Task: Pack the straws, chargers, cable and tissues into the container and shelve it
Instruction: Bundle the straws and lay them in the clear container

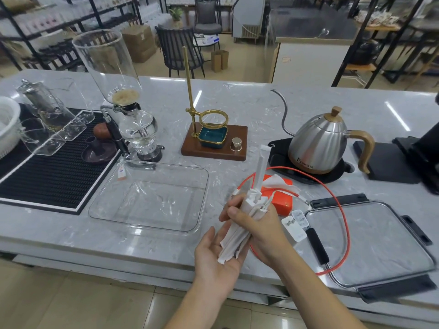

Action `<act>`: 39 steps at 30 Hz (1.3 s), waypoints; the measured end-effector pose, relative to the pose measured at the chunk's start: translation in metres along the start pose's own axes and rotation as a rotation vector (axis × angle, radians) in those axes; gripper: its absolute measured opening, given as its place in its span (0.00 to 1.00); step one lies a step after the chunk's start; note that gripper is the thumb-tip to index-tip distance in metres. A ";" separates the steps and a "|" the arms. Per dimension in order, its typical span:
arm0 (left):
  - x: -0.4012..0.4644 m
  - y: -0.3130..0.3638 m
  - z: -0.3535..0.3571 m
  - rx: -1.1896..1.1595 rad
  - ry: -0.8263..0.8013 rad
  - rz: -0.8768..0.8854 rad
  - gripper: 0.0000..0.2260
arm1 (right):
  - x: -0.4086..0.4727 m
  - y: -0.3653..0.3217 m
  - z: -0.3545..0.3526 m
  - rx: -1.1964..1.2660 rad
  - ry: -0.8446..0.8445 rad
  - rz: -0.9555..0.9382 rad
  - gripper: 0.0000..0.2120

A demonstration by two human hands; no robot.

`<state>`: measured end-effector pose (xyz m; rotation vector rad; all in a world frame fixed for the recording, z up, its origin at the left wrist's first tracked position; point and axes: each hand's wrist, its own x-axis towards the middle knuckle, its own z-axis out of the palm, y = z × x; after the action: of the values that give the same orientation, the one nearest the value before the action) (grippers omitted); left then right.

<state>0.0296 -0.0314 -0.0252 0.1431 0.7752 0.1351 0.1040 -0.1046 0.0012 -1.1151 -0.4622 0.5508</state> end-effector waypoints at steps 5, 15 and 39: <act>-0.001 0.002 0.001 -0.024 -0.055 0.000 0.16 | -0.006 -0.005 0.000 -0.095 -0.113 -0.038 0.16; -0.004 -0.005 0.005 0.013 -0.087 -0.061 0.15 | -0.010 -0.012 0.001 -0.118 -0.065 -0.104 0.14; 0.001 -0.012 0.003 0.056 0.055 0.044 0.16 | -0.008 0.000 0.005 0.264 0.232 0.066 0.25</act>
<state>0.0330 -0.0428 -0.0258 0.2098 0.8310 0.1594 0.0948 -0.1060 0.0028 -0.9288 -0.1461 0.5158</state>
